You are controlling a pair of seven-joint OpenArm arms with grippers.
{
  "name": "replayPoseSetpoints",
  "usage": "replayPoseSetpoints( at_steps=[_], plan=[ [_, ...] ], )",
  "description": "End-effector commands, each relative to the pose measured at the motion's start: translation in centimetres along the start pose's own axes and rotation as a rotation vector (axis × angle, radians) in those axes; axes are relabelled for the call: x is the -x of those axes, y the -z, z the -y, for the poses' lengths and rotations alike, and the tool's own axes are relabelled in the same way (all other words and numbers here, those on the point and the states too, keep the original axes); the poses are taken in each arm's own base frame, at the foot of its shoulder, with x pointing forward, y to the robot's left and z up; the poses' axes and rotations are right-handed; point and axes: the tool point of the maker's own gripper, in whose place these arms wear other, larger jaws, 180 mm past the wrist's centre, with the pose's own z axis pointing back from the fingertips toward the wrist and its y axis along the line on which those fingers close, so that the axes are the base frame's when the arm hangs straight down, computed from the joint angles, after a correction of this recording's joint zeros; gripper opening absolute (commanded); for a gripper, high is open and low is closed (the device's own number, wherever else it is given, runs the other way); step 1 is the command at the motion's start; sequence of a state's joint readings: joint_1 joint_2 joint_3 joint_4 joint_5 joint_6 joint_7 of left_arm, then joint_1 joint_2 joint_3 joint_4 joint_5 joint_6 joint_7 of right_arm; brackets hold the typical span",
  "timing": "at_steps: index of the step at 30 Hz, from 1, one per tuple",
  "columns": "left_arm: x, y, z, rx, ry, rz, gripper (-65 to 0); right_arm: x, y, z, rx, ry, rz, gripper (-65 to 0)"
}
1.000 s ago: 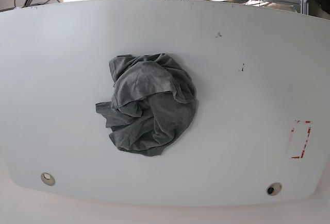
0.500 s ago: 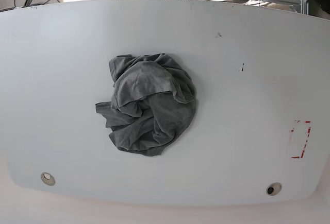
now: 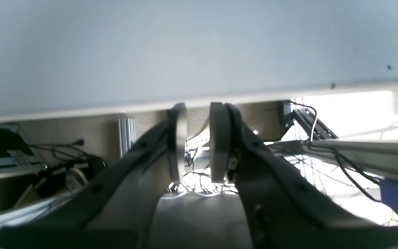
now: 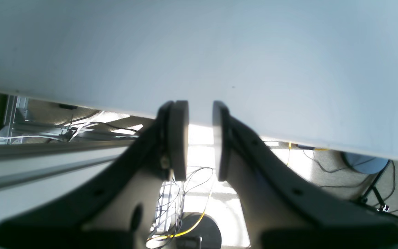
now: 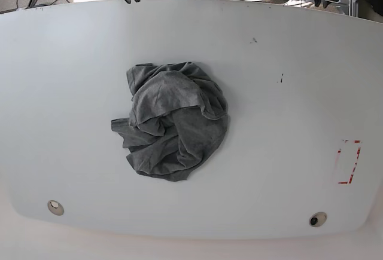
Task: Fold the T-shirt properly
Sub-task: 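Lower the right gripper toward the edge of the grey T-shirt pile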
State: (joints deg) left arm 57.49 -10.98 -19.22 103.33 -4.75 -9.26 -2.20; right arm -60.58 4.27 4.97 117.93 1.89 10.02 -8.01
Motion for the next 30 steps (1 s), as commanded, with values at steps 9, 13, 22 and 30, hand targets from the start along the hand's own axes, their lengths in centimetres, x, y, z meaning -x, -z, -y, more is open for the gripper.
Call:
replayPoseSetpoints(
  at_steps=[9,13,22,30],
  plan=[
    [-3.3,0.6,-1.2,-0.020,0.023,0.104,-55.4,-2.7,0.8,0.3,0.001,-0.009,0.094,-53.4],
    [-4.1,0.8,-1.5,-0.024,0.031,0.127,-55.5,-3.4,1.1,0.3,-0.001,-0.014,0.114,-53.3],
    [-5.6,1.3,-2.5,-0.060,0.021,0.172,-55.1,-4.9,1.8,0.9,-0.005,-0.053,0.160,-53.4],
    [-7.3,2.2,-2.8,-0.072,0.007,0.224,-55.1,-7.4,3.5,1.1,-0.003,-0.068,0.201,-53.3]
  ],
)
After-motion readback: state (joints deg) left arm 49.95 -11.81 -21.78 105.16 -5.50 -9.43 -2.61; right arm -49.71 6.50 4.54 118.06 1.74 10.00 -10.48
